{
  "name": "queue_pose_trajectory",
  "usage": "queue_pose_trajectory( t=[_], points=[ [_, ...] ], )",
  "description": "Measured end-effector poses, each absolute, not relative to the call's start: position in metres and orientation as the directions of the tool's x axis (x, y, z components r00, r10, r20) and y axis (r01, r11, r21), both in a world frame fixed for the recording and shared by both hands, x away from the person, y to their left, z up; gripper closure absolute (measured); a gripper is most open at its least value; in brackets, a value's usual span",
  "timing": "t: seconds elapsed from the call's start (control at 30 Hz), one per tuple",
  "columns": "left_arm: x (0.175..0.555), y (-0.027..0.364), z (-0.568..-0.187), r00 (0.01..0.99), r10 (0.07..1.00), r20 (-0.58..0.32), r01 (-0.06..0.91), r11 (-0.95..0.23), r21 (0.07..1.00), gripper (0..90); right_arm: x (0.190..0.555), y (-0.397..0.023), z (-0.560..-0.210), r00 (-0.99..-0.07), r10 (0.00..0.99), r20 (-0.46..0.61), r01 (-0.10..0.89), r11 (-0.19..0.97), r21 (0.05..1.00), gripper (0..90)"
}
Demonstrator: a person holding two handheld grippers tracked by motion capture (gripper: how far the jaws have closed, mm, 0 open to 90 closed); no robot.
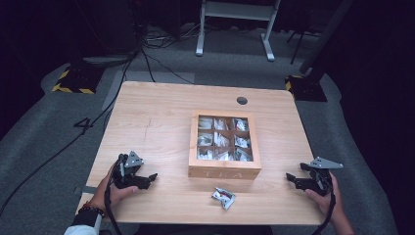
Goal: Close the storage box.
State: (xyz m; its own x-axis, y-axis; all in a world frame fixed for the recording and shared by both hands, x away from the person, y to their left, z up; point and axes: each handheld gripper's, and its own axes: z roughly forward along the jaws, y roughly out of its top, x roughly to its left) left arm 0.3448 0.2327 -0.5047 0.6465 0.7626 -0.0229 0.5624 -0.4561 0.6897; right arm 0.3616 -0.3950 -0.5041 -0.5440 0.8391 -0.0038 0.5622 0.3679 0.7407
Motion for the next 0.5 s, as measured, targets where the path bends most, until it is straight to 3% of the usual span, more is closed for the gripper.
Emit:
queue_pose_trajectory(
  t=[0.5],
  points=[
    [0.3457,0.2327,-0.5046,0.649,0.760,-0.016,0.558,-0.462,0.690,16.0,0.3616,-0.3950,-0.5041,-0.544,0.839,-0.004,0.562,0.368,0.741,18.8]
  ],
)
